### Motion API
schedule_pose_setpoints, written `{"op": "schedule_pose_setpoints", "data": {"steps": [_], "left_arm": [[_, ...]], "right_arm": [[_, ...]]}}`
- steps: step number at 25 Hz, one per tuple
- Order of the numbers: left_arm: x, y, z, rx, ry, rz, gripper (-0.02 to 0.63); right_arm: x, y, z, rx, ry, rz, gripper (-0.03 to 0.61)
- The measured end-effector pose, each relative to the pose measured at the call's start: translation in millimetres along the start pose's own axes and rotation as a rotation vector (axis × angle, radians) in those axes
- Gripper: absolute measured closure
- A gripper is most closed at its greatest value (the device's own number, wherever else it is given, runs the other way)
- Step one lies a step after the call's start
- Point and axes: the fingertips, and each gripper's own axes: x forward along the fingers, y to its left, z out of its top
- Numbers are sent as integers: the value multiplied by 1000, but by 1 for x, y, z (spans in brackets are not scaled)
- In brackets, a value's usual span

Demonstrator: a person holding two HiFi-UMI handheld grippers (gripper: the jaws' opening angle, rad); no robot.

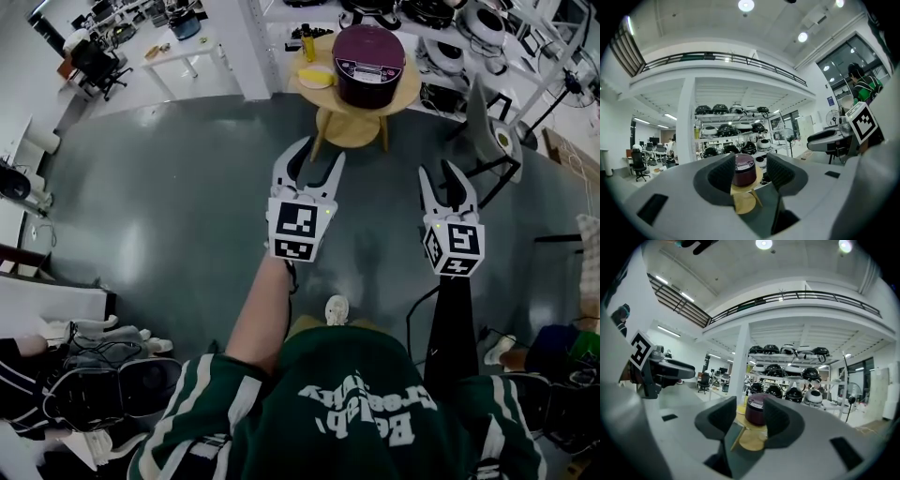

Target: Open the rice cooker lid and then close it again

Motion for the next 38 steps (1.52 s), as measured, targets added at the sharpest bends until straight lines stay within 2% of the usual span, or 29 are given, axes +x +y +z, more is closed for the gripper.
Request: {"op": "schedule_pose_setpoints", "data": {"steps": [6, 12, 16, 27, 38], "left_arm": [[30, 6, -1, 10, 5, -29, 414], [57, 23, -5, -54, 12, -30, 408], [84, 36, -7, -59, 7, -11, 403], [215, 77, -10, -28, -5, -3, 400], [344, 120, -37, 2, 57, 28, 402]], "right_arm": [[26, -11, 6, 22, -19, -18, 394], [60, -22, 13, 32, -40, -13, 393], [93, -32, 14, 46, -57, 5, 394], [227, -87, 10, 41, -63, 53, 393], [359, -139, -12, 37, -13, 118, 390]]}}
